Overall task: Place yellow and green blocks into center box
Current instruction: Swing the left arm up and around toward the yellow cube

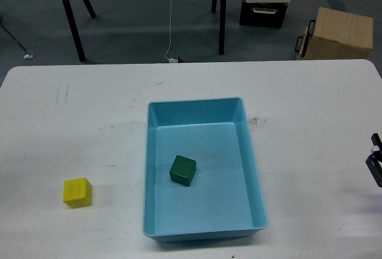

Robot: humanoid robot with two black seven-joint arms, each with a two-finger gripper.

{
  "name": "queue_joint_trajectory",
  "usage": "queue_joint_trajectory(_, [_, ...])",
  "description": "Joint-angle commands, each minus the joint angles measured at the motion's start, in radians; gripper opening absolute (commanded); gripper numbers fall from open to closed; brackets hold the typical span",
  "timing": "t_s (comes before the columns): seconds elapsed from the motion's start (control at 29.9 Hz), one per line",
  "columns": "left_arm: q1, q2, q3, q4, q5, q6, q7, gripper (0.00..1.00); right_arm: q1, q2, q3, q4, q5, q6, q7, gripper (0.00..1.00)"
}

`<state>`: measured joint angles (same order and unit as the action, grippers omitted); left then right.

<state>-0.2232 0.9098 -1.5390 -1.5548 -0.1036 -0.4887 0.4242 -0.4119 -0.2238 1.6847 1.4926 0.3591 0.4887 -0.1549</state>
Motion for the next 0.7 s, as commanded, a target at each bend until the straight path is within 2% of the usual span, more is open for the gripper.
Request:
queue_joint_trajectory(0.0, [-0.172, 0.093, 0.175, 0.013, 0.004, 0.000, 0.004, 1.00, 0.004, 0.018, 0.000, 0.000, 0.000, 0.000, 0.000, 1.00])
queue_joint_trajectory(0.3, [-0.755, 0.103, 0.802, 0.143, 0.004, 0.000, 0.021, 1.00, 0.004, 0.044, 0.001, 0.000, -0.020, 0.000, 0.000, 1.00])
queue_joint_trajectory(0.4, [-0.899, 0.075, 0.974, 0.157, 0.021, 0.000, 0.027, 1.00, 0.004, 0.043, 0.001, 0.000, -0.020, 0.000, 0.000, 1.00])
queue_joint_trajectory(0.5, [-1.005, 0.018, 1.100, 0.156, 0.093, 0.000, 0.033, 1.00, 0.005, 0.044, 0.000, -0.002, -0.020, 0.000, 0.000, 1.00])
queue_joint_trajectory(0.67, [-1.073, -0.048, 1.223, 0.153, 0.180, 0.000, 0.036, 1.00, 0.018, 0.043, -0.008, -0.008, -0.034, 0.000, 0.000, 1.00])
